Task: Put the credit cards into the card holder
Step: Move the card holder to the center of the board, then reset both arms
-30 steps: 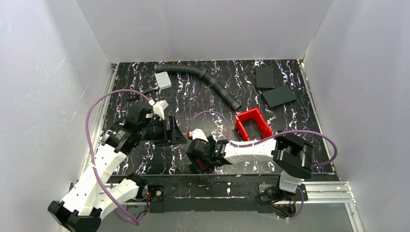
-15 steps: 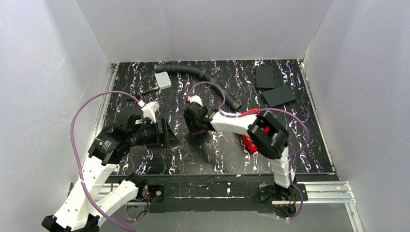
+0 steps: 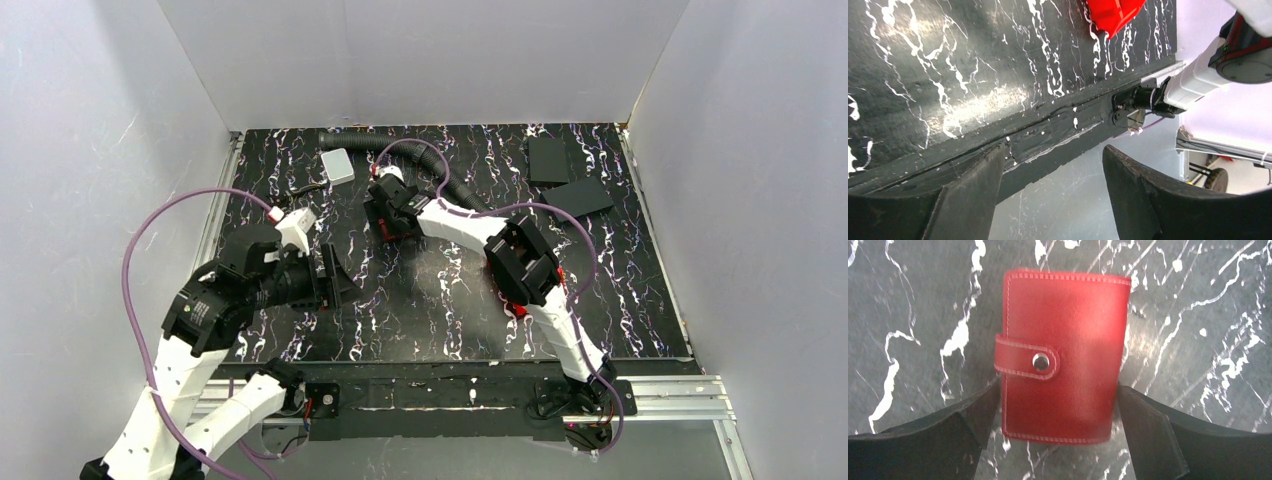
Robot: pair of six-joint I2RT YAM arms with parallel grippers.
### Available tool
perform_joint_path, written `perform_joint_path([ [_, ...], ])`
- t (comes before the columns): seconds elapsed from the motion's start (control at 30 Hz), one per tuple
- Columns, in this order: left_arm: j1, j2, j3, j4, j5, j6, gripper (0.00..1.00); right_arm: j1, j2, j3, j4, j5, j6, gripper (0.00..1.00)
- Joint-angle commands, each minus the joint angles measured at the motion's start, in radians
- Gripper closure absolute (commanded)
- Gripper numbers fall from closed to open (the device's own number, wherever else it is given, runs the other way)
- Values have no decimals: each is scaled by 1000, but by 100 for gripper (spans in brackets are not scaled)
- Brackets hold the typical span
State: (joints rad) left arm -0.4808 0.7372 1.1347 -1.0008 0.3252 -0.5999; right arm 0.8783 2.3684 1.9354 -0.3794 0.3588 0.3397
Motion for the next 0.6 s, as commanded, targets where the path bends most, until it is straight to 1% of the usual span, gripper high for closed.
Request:
perform_joint_path([
  [0.0,4,55,137,-74,-103,73,30,8,-184,56,-135,-19,-48,2],
  [0.1,4,79,229,-95,-164,89,28,8,-352,23,-205,-27,-54,2],
  [0.23,4,89,320,-66,-203,75,25,7,-631,-117,-236,3,-61,2],
  [0.33,4,83,373,-6,-213,63,22,7,-845,-180,-235,23,-72,2],
  [0.43,4,68,425,70,-222,69,19,7,-1003,-188,-245,66,-91,2],
  [0.57,4,34,490,181,-251,109,13,7,-1176,-184,-212,138,-126,2],
])
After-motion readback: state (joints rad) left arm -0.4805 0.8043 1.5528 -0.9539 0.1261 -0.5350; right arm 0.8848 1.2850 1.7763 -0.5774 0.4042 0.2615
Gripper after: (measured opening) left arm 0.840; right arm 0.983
